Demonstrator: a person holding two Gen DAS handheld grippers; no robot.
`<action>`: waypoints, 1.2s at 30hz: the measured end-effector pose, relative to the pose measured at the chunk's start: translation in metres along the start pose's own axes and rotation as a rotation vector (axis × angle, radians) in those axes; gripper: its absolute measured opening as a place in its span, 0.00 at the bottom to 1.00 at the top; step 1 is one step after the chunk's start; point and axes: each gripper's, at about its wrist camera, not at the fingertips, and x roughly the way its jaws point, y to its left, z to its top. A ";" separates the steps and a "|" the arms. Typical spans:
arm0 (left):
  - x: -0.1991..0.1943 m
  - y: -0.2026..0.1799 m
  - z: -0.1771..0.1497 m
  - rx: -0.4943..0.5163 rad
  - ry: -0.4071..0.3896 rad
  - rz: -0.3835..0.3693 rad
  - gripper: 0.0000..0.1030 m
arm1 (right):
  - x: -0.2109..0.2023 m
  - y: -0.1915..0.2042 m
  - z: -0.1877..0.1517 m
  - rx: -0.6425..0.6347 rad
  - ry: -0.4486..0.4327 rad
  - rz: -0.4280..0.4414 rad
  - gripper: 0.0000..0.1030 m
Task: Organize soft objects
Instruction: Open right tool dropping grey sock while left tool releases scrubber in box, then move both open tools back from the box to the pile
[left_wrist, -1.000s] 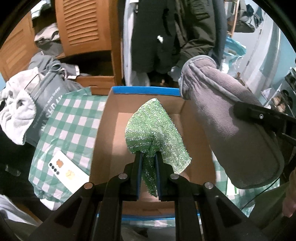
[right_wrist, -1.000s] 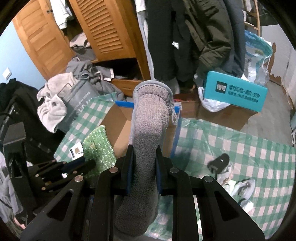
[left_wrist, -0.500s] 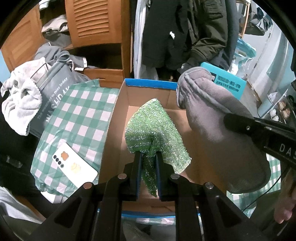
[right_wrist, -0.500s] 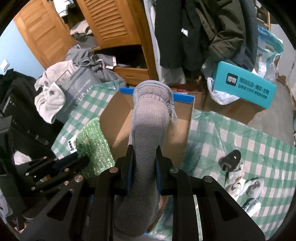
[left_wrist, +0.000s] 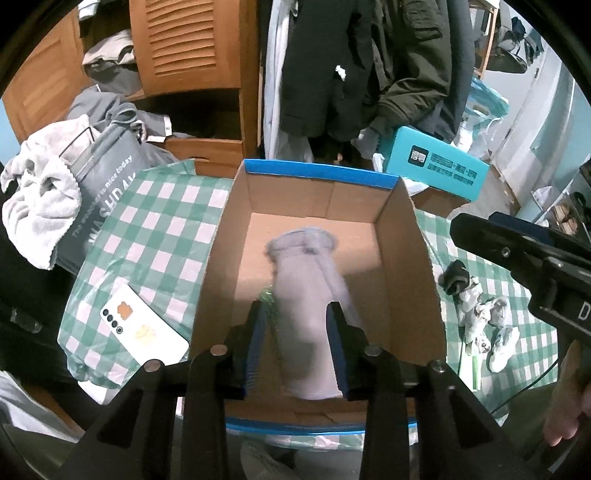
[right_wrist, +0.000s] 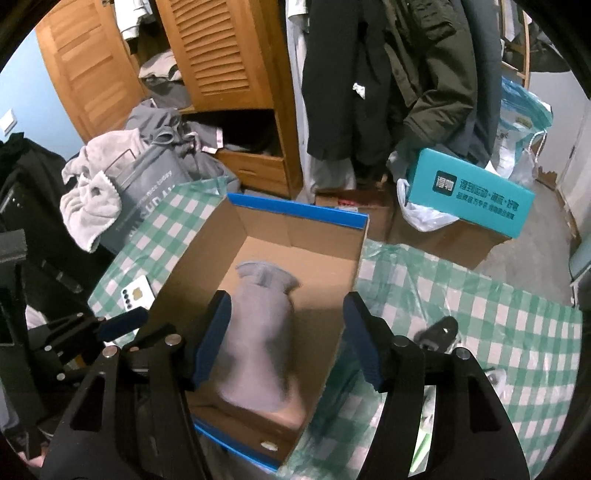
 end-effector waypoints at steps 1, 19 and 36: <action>0.000 -0.001 0.000 0.003 -0.001 0.000 0.33 | 0.000 -0.001 0.000 0.000 -0.001 -0.004 0.62; 0.001 -0.043 -0.003 0.098 0.005 -0.013 0.35 | -0.024 -0.043 -0.019 0.013 -0.027 -0.108 0.65; 0.010 -0.104 -0.011 0.211 0.030 -0.045 0.40 | -0.046 -0.107 -0.051 0.115 -0.023 -0.159 0.65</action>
